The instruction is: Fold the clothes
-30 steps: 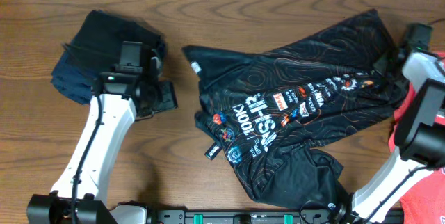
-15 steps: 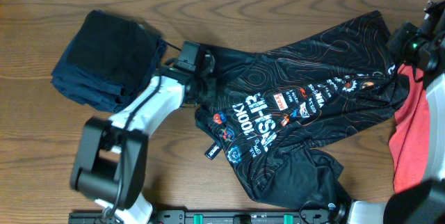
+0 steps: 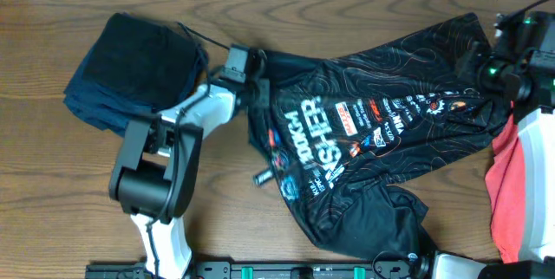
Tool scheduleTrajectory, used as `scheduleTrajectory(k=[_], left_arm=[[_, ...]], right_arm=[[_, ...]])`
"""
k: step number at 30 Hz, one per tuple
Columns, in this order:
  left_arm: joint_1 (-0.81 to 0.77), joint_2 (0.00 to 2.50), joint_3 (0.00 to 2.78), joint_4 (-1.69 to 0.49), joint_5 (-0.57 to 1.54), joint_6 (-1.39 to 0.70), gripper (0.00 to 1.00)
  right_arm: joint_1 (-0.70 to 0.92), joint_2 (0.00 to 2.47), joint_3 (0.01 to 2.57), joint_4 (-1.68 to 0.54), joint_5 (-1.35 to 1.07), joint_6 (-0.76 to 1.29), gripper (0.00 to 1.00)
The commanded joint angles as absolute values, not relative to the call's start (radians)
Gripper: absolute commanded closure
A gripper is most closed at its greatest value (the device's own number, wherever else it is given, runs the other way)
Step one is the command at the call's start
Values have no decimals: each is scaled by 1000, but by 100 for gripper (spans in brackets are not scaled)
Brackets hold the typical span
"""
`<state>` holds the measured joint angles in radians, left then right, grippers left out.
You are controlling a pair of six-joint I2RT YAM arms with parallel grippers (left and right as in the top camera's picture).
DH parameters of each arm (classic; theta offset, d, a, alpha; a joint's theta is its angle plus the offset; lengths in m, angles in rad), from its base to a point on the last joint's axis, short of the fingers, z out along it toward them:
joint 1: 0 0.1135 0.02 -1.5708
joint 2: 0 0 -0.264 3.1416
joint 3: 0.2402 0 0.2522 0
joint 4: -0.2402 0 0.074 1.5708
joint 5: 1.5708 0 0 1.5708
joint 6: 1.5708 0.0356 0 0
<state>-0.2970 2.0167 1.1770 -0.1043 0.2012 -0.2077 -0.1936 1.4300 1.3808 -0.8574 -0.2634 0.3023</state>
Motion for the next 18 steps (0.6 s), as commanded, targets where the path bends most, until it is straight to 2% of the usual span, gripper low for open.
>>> scheduleTrajectory(k=[1, 6, 11, 15, 18], left_arm=[[-205, 2155, 1247, -102, 119, -192, 94], [-123, 2271, 1536, -160, 171, -129, 94], [-80, 2294, 1860, -310, 171, -55, 94], [-65, 2292, 2100, -555, 172, 17, 94], [-64, 2278, 2237, -802, 181, 19, 92]], right_arm=[[-139, 1417, 1382, -864, -269, 290, 97], [-70, 1418, 1382, -883, -239, 290, 97], [-36, 1418, 1382, -923, -182, 290, 97], [-38, 1424, 1377, -944, -68, 291, 95], [-42, 1433, 1377, -946, -21, 291, 90]])
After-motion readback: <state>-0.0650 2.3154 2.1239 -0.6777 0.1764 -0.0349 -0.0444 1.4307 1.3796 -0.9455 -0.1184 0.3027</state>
